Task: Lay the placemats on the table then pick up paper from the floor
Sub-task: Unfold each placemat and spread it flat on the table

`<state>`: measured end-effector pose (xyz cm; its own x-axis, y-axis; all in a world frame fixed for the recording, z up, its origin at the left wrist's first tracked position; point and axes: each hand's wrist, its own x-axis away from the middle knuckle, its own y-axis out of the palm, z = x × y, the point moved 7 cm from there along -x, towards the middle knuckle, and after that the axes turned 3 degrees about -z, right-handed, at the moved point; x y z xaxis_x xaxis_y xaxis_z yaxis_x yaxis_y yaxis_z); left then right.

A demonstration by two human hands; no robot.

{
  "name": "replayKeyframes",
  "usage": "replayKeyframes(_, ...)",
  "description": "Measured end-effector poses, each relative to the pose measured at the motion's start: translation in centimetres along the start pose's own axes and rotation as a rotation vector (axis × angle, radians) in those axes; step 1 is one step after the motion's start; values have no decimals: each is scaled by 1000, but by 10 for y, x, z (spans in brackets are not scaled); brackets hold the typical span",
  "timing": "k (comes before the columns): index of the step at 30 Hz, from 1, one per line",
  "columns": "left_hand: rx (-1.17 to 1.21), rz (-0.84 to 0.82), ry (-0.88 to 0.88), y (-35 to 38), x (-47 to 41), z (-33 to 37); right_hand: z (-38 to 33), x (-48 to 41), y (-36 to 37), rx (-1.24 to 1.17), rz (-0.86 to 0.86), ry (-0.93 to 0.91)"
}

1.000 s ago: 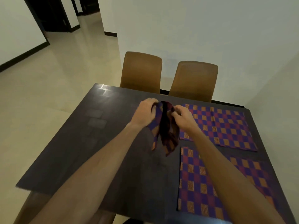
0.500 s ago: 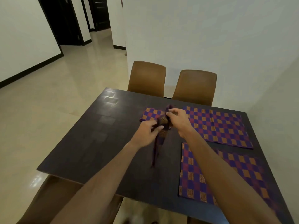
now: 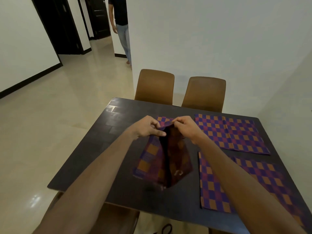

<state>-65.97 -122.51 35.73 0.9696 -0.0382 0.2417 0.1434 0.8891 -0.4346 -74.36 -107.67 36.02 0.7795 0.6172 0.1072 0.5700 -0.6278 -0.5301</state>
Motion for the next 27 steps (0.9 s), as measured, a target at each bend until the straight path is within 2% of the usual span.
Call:
replayKeyframes(1,-104,-46,-19,-11,2,-6,-2,-3,2,156,-42,-26)
replayKeyframes(5,-604,-219,-243,-58,15,-42,8,-4,34,731,-454,25)
replayKeyframes(7,-765,-300,-428,-80,27,-68,17,-8,38,854,-479,110)
replayKeyframes(9,-896,-236,-591,-109,40,-98,23,-16,35,818,-410,199)
replayKeyframes(10,-921,-124,-636,-127,44,-111,21,-23,33,783,-356,206)
replayKeyframes(12,-853,260,-621,-168,52,-120,7,-38,25,710,-141,144)
replayKeyframes(14,-832,573,-485,-202,57,-111,-14,-49,13,674,140,53)
replayKeyframes(17,-895,736,-350,-229,58,-92,-41,-55,-2,724,401,-41)
replayKeyframes(19,-927,768,-306,-235,64,-87,-42,-55,0,713,446,-94)
replayKeyframes(21,-942,744,-303,-232,72,-104,-26,-54,18,688,359,-114)
replayKeyframes(23,-928,676,-317,-216,80,-138,2,-43,48,736,192,-119)
replayKeyframes(27,-869,460,-469,-152,110,-232,78,-2,121,756,-127,-58)
